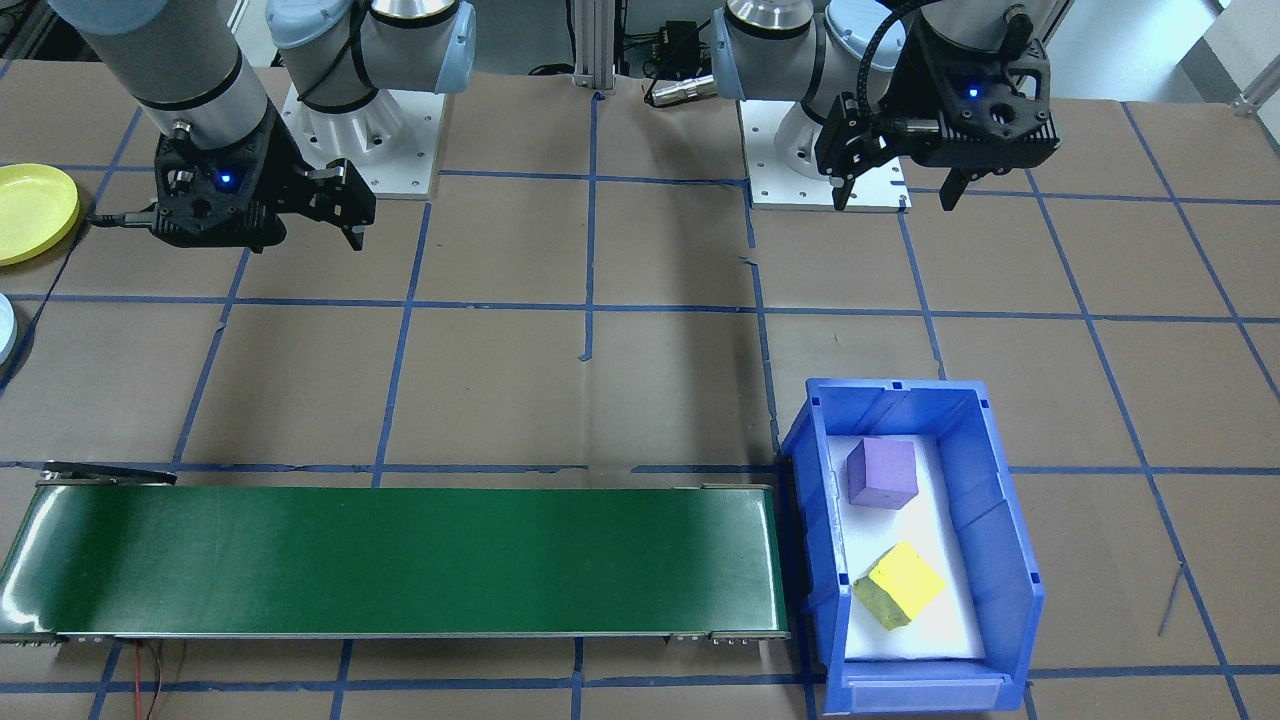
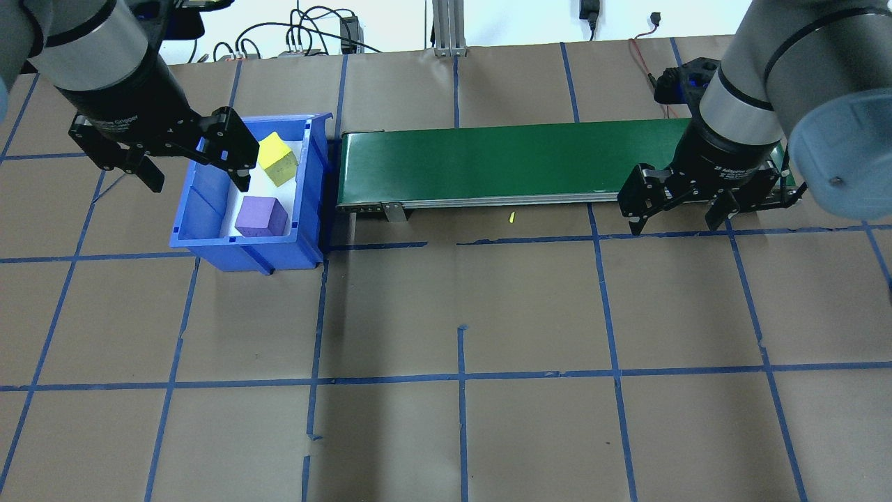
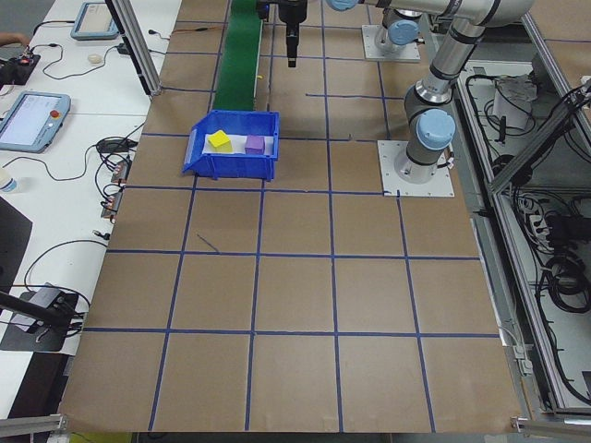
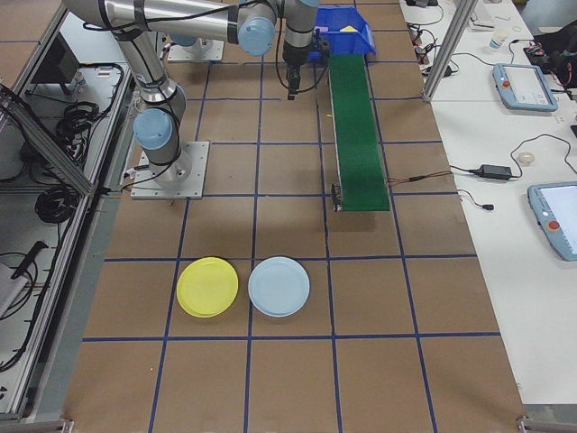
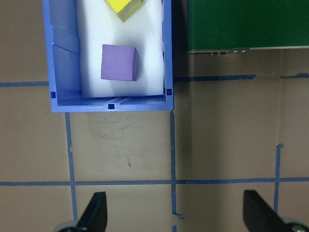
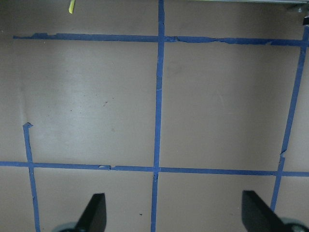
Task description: Move block left to right into plate
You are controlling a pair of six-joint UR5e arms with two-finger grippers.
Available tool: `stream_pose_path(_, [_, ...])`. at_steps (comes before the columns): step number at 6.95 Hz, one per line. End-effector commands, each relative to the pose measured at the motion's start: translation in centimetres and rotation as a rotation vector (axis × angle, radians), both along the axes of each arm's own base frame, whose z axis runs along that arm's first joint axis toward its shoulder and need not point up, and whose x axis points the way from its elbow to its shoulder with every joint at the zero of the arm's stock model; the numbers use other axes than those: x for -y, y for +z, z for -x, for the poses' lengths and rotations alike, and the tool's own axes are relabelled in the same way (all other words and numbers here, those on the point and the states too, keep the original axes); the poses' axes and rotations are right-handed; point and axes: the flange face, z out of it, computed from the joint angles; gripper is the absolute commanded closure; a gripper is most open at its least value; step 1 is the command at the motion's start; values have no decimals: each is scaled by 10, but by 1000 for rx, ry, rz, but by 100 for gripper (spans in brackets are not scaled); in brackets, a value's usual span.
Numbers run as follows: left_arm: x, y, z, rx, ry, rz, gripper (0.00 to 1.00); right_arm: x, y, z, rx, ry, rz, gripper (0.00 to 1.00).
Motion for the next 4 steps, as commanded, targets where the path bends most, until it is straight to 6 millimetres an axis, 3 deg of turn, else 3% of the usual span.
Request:
stream_pose_path(1, [0, 0, -2, 2, 4, -6, 0, -2, 6, -3, -3, -78, 11, 0])
stream_pose_path(4, [2, -4, -4, -18, 18, -10, 0, -4, 5, -10, 45, -85, 8, 0])
